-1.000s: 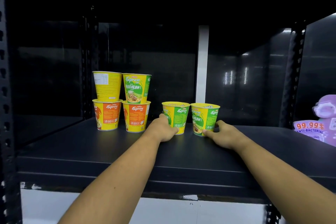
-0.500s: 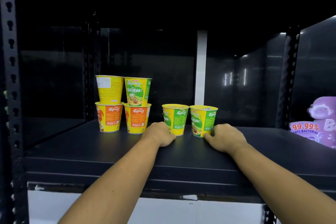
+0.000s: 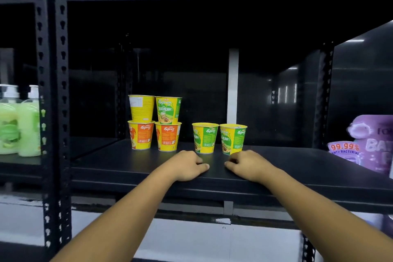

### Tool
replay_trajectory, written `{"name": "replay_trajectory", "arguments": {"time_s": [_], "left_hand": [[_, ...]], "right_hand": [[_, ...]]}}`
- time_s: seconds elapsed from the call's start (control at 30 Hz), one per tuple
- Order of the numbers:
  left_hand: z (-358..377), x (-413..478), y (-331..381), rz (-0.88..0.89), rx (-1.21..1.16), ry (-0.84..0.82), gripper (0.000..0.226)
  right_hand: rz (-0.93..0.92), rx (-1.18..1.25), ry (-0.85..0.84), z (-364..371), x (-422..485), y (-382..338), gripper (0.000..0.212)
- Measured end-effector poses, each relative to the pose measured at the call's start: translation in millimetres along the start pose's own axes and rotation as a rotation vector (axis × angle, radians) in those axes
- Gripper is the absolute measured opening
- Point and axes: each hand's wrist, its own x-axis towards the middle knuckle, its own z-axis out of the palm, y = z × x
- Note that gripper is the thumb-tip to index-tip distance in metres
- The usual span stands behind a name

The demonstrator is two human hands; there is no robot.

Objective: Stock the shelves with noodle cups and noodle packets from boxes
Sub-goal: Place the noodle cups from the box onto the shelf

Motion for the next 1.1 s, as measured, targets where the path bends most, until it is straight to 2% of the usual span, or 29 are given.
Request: {"name": "replay_trajectory", "arguments": {"time_s": [0.13,0.27,0.37,0.47,0.63,0.87,1.03,1.1], "left_hand": [[11,-40,17,0.025,-0.012,0.097,0.05],[35,-85,40,0.08,-0.027,0.245,0.053],[56,-125,55,0.114,-0.199,0.335,0.047],[88,-170,65,0.112,-0.31,0.326,0.045],[155,-246,70,0.05,-0.317,0.192,0.049],[261,-349,61,-0.071,-0.303,-0.125,0.052],[335,-404,50,-0.17,-0.365,-0.416,0.054],[361,-417,43,-0.219,-0.377,-0.509,0.048]], "right_hand": [[-0.147,-0.018,-0.034,2,-49,-10,0.054],[-0.265,-0.094,0.064,16,-102,-13,0.066],[-0.284,0.021,0.085,25,-143,-12,0.065],[-0.293,0.093,0.038,40,-192,-11,0.064],[-0.3,0.158,-0.082,91,-280,-5,0.063],[-0.209,0.251,-0.303,202,-392,2,0.063],[-0.137,0.175,-0.556,286,-457,-2,0.063],[-0.088,0.162,-0.67,314,-471,-10,0.072]]}}
